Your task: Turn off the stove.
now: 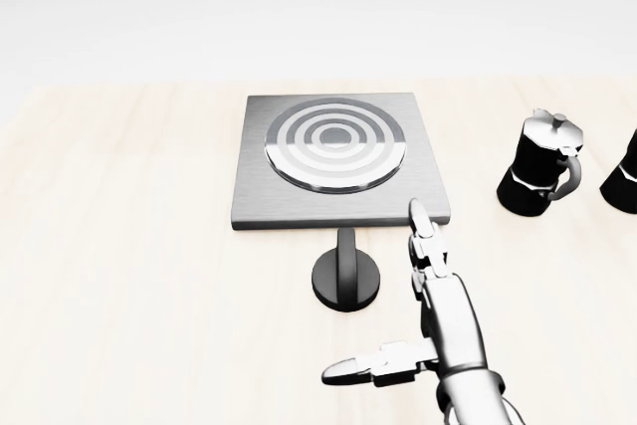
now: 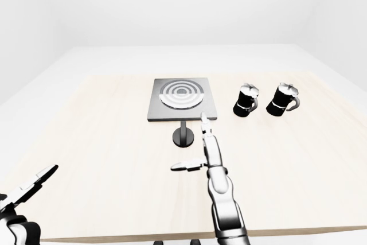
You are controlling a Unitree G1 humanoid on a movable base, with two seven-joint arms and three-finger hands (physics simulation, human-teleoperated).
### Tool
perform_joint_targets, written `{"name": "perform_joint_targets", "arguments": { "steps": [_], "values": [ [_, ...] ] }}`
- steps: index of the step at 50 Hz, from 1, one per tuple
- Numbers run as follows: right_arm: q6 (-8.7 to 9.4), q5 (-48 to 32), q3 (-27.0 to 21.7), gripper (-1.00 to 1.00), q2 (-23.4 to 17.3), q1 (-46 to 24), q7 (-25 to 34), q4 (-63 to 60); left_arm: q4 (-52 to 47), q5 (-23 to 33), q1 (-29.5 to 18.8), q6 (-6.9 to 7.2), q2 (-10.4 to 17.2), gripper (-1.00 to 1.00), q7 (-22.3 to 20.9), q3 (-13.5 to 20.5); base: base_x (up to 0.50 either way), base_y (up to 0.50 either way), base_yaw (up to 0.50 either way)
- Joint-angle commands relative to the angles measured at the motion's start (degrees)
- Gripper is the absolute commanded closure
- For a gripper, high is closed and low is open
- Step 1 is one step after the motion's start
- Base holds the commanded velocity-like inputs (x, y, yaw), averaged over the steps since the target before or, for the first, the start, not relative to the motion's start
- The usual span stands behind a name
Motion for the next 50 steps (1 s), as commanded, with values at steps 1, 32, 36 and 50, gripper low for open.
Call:
{"name": "perform_joint_targets", "arguments": {
  "steps": [1,32,36,50],
  "values": [
    [0.00,0.9,0.9,-1.00,0.4,-0.4,1.3,-0.4,0.3,0.0,-0.1,0.00,0.0,-1.00,0.0,0.0,0.00,0.00,0.00],
    [0.00,3.3,2.4,-1.00,2.6,-8.7,-0.3,1.1,1.2,0.4,-0.4,0.00,0.4,-1.00,0.4,-0.3,0.00,0.00,0.00],
    [0.00,3.3,2.4,-1.00,2.6,-8.7,-0.3,1.0,1.3,0.4,-0.4,0.00,0.4,-1.00,0.4,-0.4,0.00,0.00,0.00],
    [0.00,3.3,2.5,-1.00,2.6,-8.7,-0.3,1.0,1.3,0.3,-0.4,0.00,0.5,-1.00,0.5,-0.4,0.00,0.00,0.00]
  ]
}}
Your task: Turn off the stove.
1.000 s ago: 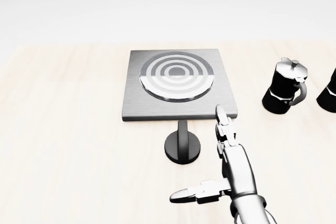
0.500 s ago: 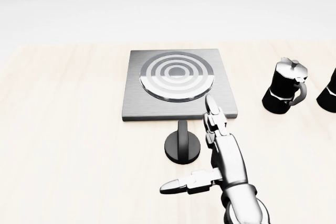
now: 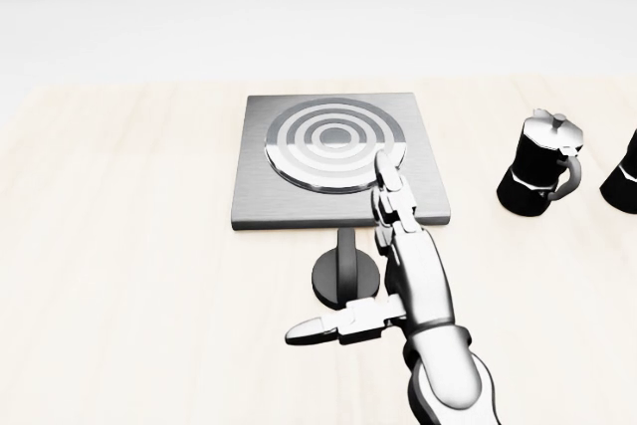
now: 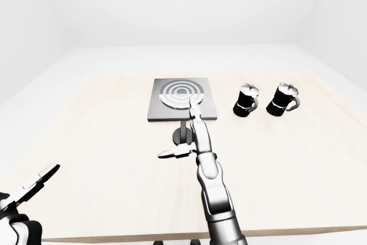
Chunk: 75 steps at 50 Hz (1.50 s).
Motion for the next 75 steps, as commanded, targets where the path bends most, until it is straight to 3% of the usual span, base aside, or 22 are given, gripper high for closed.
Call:
{"name": "perform_joint_targets", "arguments": {
  "steps": [1,18,53,63,75],
  "values": [
    [0.00,-0.1,0.2,-1.00,0.1,-0.5,-0.2,-0.2,0.1,0.0,0.0,0.00,0.1,-1.00,0.1,-0.1,0.00,0.00,0.00],
    [0.00,1.7,-2.1,-1.00,0.0,-1.7,-0.4,11.8,-0.1,0.1,0.0,0.00,-0.1,-1.00,-0.1,0.0,0.00,0.00,0.00],
    [0.00,1.7,-2.2,-1.00,0.9,-3.1,-0.5,29.8,-1.0,-0.4,0.3,0.00,-0.3,-1.00,-0.4,0.1,0.00,0.00,0.00],
    [0.00,0.5,-0.8,-1.00,2.2,-3.5,-0.5,34.2,-0.2,-0.4,0.1,0.00,-0.1,-1.00,-0.3,0.1,0.00,0.00,0.00],
    [0.00,-2.6,4.5,-1.00,5.4,-0.8,-0.2,27.8,-1.1,-0.7,0.3,0.00,-0.3,-1.00,-0.6,0.3,0.00,0.00,0.00]
  ]
}}
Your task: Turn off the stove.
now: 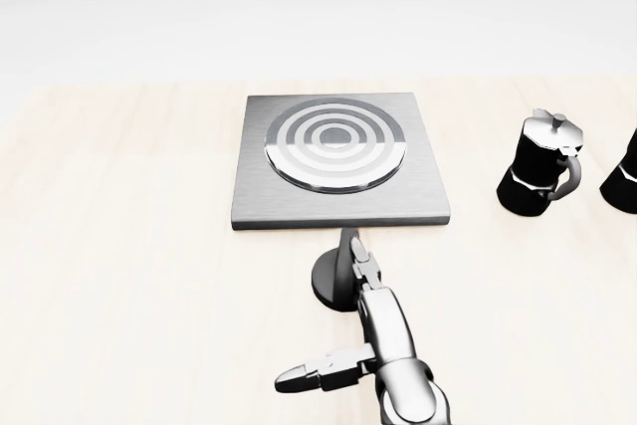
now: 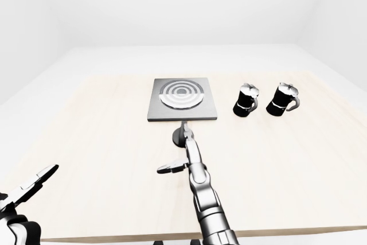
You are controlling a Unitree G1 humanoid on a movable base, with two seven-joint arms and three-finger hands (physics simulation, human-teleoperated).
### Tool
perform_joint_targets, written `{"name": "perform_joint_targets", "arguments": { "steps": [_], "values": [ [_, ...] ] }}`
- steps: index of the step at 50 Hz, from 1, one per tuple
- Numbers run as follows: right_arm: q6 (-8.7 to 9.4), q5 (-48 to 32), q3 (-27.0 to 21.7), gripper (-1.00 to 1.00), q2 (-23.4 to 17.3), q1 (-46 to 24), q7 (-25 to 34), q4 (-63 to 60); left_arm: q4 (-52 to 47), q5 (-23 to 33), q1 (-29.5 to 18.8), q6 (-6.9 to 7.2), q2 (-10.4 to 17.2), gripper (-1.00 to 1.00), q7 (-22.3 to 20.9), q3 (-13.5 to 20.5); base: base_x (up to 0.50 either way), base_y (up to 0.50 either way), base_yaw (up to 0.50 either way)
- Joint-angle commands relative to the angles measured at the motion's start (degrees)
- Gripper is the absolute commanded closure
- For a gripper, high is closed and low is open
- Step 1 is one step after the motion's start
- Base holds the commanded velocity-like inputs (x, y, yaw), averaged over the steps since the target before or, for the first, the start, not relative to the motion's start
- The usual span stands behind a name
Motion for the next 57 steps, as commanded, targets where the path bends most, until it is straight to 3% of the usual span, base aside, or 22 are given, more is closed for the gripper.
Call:
{"name": "perform_joint_targets", "arguments": {
  "steps": [1,16,22,29,35,45,52,57],
  "values": [
    [0.00,-0.1,5.1,-1.00,3.1,2.0,2.2,3.8,-0.4,-0.2,0.1,0.00,-0.1,-1.00,-0.2,0.1,0.00,0.00,0.00],
    [0.00,-2.4,9.0,-1.00,4.3,3.2,3.4,-2.5,-0.2,-0.3,0.0,0.00,-0.1,-1.00,-0.1,0.0,0.00,0.00,0.00],
    [0.00,-2.2,7.7,-1.00,4.8,-0.1,3.4,1.1,-0.4,-0.4,0.1,0.00,-0.1,-1.00,-0.2,0.1,0.00,0.00,0.00],
    [0.00,0.1,1.2,-1.00,3.9,-9.9,3.6,14.6,-0.1,-0.5,0.0,0.00,-0.1,-1.00,-0.3,0.1,0.00,0.00,0.00],
    [0.00,5.8,-6.6,-1.00,0.5,-22.9,1.0,34.9,0.0,-0.3,0.0,0.00,-0.2,-1.00,-0.4,0.0,0.00,0.00,0.00],
    [0.00,11.5,-10.9,-1.00,-5.2,-35.7,1.4,48.5,-0.6,-0.2,0.1,0.00,-0.2,-1.00,-0.3,-0.1,0.00,0.00,0.00],
    [0.00,12.4,-10.3,-1.00,-6.1,-40.6,5.6,43.4,-0.4,-0.1,0.0,0.00,-0.1,-1.00,-0.2,-0.2,0.00,0.00,0.00],
    [0.00,13.9,-9.2,-1.00,-6.4,-41.1,4.4,29.3,-0.3,-0.2,0.0,0.00,0.0,-1.00,-0.2,-0.3,0.00,0.00,0.00]
  ]
}}
